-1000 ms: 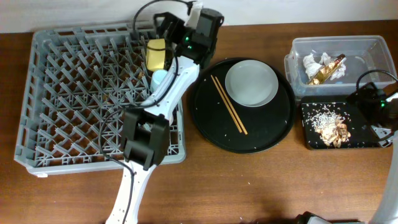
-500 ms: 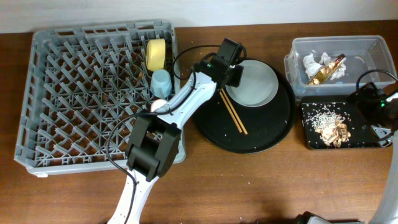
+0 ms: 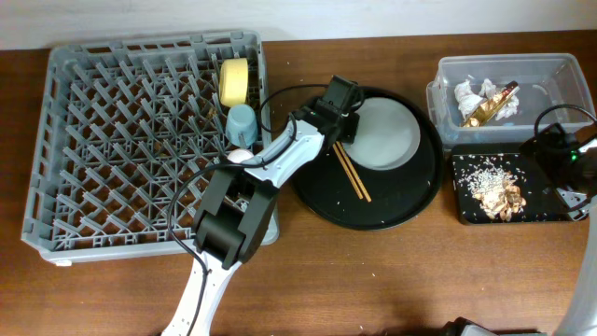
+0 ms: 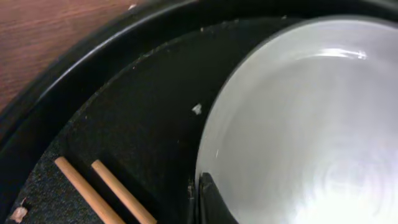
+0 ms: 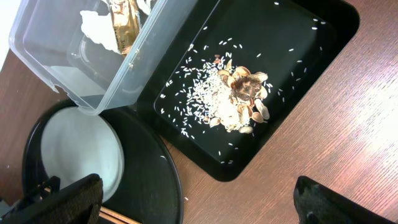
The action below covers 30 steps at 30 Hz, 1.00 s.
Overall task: Sort waste into correct bins and load items into the dishwasher rack
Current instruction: 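Grasp the white plate edge with the left gripper and lift it, then stand the white plate upright in the rack with the left gripper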
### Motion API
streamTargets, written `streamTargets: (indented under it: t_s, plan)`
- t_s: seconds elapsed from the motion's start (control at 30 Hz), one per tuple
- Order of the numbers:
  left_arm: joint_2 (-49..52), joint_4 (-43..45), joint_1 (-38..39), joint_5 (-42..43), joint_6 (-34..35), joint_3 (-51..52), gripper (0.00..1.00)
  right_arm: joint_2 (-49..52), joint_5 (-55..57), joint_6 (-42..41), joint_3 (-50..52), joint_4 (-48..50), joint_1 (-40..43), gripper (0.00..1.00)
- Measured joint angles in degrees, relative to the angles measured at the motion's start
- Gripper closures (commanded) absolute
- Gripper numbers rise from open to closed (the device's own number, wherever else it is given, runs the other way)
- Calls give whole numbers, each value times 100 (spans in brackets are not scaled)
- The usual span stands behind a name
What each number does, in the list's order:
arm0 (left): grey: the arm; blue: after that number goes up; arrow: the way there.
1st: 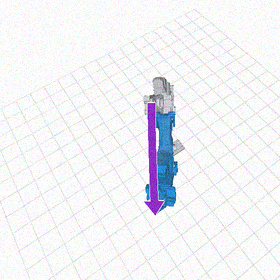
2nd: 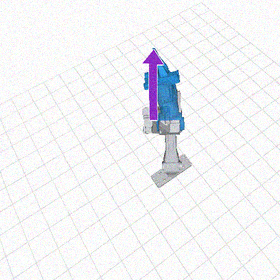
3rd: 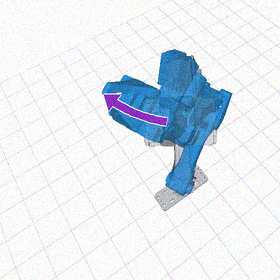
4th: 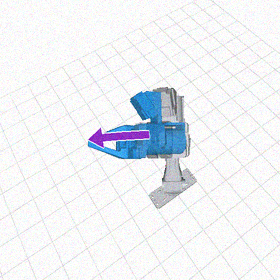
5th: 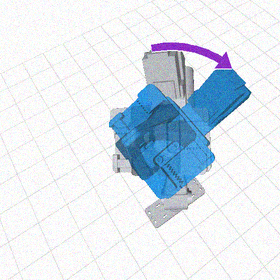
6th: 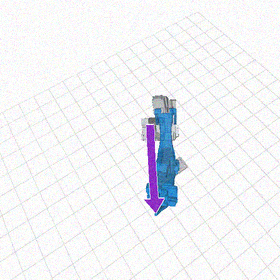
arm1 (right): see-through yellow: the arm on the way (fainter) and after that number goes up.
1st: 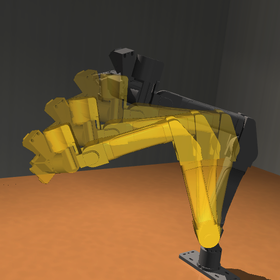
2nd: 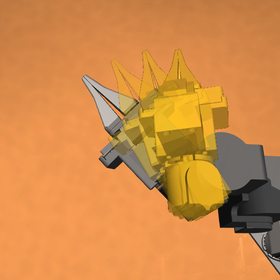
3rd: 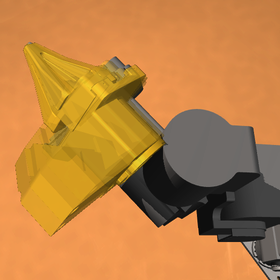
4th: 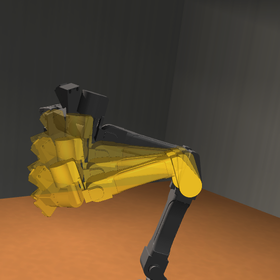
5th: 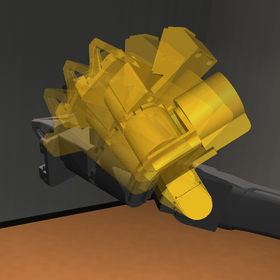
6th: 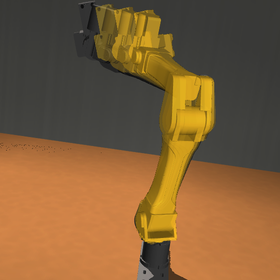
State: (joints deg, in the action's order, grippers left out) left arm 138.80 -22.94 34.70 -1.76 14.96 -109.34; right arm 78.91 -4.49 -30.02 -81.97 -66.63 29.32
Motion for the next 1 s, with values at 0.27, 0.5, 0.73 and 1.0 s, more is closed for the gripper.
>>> streamTargets:
  t_s: [0.27, 0.5, 0.73, 1.0]
  plan:
    - [-138, -321, 0, -37, -470, -157, 99, 0, -2, 0, 0, 0, 0, 2]
    - [-2170, -1025, 0, -1655, -2319, -205, 100, 0, -2, 4, 0, 2, 0, 1]
    - [-3060, -1099, -763, -5233, -3366, -212, 100, 0, 0, 0, 0, 0, 0, 1]
    - [-2817, -1110, -1989, -5532, -3410, -225, 100, 0, 0, 4, 0, -2, 0, 2]
